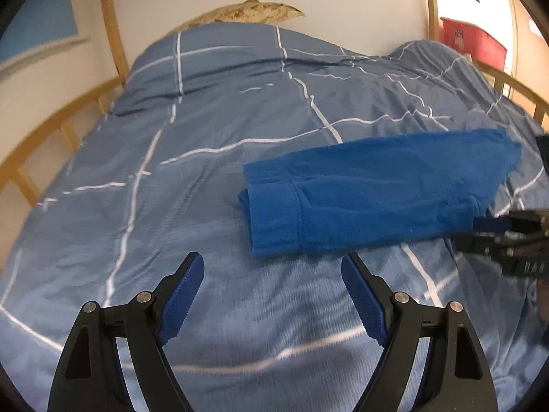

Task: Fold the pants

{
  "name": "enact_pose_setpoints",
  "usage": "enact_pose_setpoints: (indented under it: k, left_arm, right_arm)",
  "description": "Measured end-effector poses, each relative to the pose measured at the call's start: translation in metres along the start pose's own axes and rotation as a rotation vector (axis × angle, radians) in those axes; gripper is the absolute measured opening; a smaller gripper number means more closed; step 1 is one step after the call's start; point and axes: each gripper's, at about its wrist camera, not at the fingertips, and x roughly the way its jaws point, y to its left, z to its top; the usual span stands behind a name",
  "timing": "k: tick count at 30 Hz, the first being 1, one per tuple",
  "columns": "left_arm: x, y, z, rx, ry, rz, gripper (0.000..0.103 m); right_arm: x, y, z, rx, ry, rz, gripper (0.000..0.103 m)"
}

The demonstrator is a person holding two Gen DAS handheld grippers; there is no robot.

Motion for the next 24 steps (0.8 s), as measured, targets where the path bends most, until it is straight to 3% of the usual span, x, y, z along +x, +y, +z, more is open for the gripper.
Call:
enact_pose_setpoints:
  k: [3,7,11,14,16,21,24]
  left_arm:
    - [0.015,0.002,0.006,0.002,0.028,-0.054,0.082]
    - [0.028,0.005,0.011,0.010,0.049,-0.104,0.074]
    - [0.037,0.003,0.011,0.030,0.071,-0.114,0.038]
    - [0.034,0.005,0.010,0.035,0.064,-0.088,0.013]
    - [0.031,0.007,0.009,0.024,0.065,-0.106,0.010]
    - [0.034,0.010,0.005,0.021,0.101,-0.081,0.008]
    - [0.040,0.012,0.003,0.018,0.130,-0.046,0.007]
  right_arm:
    - [0.006,0.003,-0.001,-0.004,-0.002,-0.008,0.049]
    - [0.006,0.002,-0.002,0.006,-0.019,-0.006,0.045]
    - [0.006,0.004,-0.003,-0.014,-0.034,-0.024,0.037]
    - [0.006,0.005,-0.003,-0.025,-0.040,-0.031,0.020]
    - [0.004,0.006,-0.005,-0.038,-0.047,-0.044,0.013]
    - [-0.005,0.019,-0.016,-0.106,-0.061,-0.089,0.011]
    - [-0.001,0.014,-0.018,-0.065,-0.035,-0.086,0.011]
